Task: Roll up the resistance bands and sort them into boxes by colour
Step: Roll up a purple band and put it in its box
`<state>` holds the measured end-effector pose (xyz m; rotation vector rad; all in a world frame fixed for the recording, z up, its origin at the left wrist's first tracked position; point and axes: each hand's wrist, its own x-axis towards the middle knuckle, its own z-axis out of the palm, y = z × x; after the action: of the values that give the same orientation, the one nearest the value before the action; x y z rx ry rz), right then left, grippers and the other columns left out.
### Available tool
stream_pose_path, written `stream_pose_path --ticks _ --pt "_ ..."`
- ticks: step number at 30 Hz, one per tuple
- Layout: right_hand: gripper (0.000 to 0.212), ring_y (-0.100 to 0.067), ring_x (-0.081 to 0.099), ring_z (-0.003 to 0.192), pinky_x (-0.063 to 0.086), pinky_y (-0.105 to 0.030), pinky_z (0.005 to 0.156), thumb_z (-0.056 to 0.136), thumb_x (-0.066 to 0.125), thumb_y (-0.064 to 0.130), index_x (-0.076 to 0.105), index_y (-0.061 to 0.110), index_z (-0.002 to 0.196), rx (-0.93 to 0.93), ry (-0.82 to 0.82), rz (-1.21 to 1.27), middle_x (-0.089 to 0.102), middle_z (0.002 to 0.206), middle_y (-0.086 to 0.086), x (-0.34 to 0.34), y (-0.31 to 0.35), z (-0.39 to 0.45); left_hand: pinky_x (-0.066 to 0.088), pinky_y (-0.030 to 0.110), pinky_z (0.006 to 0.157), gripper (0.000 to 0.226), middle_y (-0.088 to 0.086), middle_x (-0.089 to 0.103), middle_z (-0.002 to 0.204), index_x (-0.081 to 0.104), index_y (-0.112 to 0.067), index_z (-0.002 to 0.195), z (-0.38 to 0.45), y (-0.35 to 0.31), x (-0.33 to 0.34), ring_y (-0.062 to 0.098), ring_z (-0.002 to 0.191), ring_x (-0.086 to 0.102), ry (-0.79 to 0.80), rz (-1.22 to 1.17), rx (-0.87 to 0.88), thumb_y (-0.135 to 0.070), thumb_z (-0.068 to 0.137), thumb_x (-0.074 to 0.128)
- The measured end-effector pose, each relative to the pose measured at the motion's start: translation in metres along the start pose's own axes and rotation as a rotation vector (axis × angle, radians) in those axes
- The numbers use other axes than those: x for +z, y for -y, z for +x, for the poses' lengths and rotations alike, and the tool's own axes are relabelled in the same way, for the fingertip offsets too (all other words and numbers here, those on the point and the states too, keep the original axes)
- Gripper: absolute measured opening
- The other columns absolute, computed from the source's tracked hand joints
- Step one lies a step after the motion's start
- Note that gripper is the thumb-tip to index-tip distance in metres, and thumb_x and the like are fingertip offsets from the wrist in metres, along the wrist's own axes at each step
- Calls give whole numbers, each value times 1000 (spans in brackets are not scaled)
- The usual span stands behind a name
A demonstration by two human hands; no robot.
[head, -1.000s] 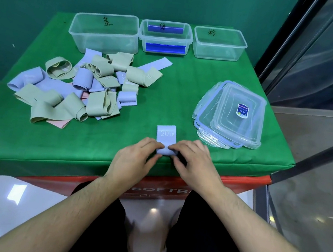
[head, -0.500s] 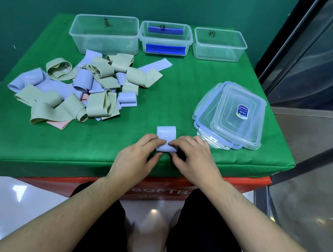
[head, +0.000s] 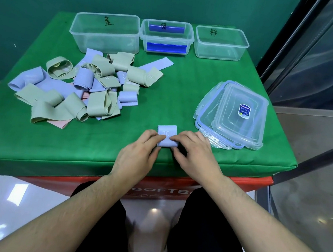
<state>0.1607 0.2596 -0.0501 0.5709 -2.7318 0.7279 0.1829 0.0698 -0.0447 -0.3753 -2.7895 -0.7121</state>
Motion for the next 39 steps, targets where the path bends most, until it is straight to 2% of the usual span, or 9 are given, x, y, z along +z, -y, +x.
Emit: stream_pose_path --ticks 4,11,17,22,29,33,39 --pt "26 -22 52 95 43 -42 80 87 61 32 68 26 112 -1 1 -10 62 106 10 -1 -1 4 50 32 53 24 -14 56 118 63 -27 118 3 1 0 20 81 65 -16 11 13 -27 94 62" --pt "23 -23 53 93 46 -45 80 86 66 27 66 26 109 -45 -33 19 60 107 9 1 -4 5 53 38 60 30 -15 51 125 59 -30 128 10 0 0 24 84 65 27 37 -46 -33 98 54" --pt "23 -20 51 96 45 -44 82 88 67 30 67 27 111 -6 -15 0 62 107 11 2 -5 13 51 34 53 30 -14 49 126 59 -29 123 8 -1 -1 22 77 64 -24 63 -21 -31 94 62" --pt "30 -19 46 99 41 -39 82 86 68 29 65 26 115 -18 -55 -50 57 113 8 4 -4 12 51 33 53 31 -14 52 126 59 -29 126 13 0 -1 21 79 66 -7 120 -17 -32 96 58" --pt "30 -20 49 101 40 -40 82 86 63 30 65 27 116 -10 -40 -81 60 113 10 4 -3 15 49 32 55 41 -15 45 132 51 -31 135 16 -1 -1 20 79 65 23 152 -19 -31 95 57" --pt "34 -19 47 104 39 -40 85 87 57 32 64 27 120 9 -23 -95 60 114 10 5 -3 19 48 32 52 38 -14 49 130 54 -29 131 20 1 -2 22 76 65 29 152 3 -29 93 60" --pt "40 -19 47 108 37 -38 87 87 61 27 57 29 127 -17 -28 -145 58 120 12 6 -2 20 46 31 61 41 -17 39 140 46 -34 138 30 1 -5 21 90 65 104 182 -23 -35 97 50"
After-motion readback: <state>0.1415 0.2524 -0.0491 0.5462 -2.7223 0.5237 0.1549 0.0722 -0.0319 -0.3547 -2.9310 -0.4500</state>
